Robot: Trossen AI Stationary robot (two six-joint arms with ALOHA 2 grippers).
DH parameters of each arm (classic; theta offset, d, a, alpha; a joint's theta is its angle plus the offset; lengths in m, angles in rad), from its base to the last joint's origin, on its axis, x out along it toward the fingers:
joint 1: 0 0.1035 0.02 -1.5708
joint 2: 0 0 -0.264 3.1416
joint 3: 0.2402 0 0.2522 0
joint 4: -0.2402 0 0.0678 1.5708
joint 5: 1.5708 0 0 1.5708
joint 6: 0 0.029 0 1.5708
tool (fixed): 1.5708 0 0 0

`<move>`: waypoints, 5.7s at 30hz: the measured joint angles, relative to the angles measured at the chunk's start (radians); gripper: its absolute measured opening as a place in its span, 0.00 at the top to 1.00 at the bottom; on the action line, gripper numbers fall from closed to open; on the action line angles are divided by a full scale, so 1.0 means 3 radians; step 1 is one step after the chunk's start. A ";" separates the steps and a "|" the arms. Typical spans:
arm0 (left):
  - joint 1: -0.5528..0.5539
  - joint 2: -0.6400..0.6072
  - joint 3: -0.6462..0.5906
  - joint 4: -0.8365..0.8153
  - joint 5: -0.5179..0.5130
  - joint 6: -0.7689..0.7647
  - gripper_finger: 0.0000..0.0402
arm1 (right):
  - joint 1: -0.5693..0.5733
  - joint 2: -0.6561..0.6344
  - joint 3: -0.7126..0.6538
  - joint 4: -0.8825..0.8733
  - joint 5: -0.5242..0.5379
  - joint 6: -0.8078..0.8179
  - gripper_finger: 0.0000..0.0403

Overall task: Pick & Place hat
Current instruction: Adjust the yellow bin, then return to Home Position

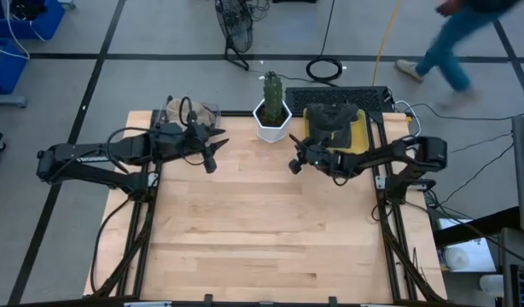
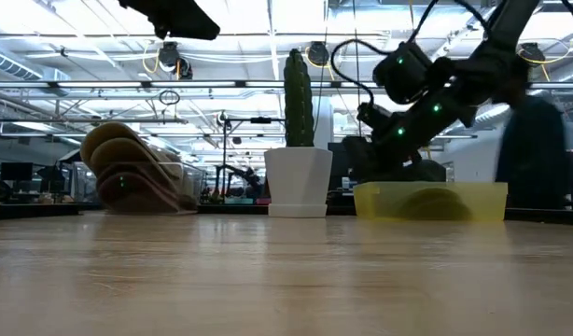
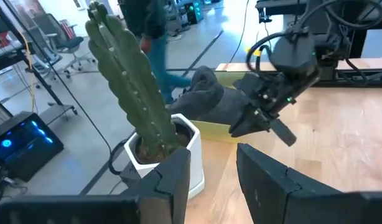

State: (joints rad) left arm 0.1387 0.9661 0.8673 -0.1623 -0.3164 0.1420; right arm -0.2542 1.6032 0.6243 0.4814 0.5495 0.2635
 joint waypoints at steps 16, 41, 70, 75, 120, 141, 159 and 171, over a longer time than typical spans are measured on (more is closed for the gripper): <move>0.0000 0.0000 0.0000 -0.0022 -0.0027 -0.0054 0.66 | -0.0202 -0.0117 -0.0003 -0.0592 0.0196 -0.0047 0.92; -0.0003 0.0000 0.0000 -0.0143 0.0013 -0.0164 0.66 | 0.0119 -0.0464 -0.0006 -0.0585 0.0171 -0.0347 0.92; -0.0403 -0.0697 -0.1159 0.1293 0.0946 -0.0637 0.66 | 0.1095 -0.3352 -0.1622 -0.0384 -0.1037 -0.0213 0.92; -0.0406 -0.1067 -0.1832 0.1764 0.0949 -0.0895 0.66 | 0.1073 -0.3683 -0.2009 0.0026 -0.1017 -0.0227 0.92; -0.0406 -0.1675 -0.2846 0.1510 0.0814 -0.0780 0.66 | 0.1072 -0.3945 -0.2035 -0.0827 -0.0969 -0.0421 0.92; -0.0404 -0.2275 -0.2831 0.0819 0.0763 -0.0917 0.66 | 0.1072 -0.4284 -0.2033 -0.1145 -0.0978 -0.0465 0.92; -0.0404 -0.3063 -0.2691 0.0168 0.1001 -0.0858 0.66 | 0.1072 -0.4940 -0.1966 -0.1458 -0.1317 -0.0612 0.92; -0.0405 -0.3076 -0.2696 0.0167 0.1115 -0.0808 0.66 | 0.1069 -0.5335 -0.1956 -0.1427 -0.1523 -0.0942 0.92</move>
State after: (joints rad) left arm 0.0172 0.0433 0.0586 -0.1123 0.0181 -0.1004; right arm 0.0666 0.0028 0.0374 0.0533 0.0927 -0.0192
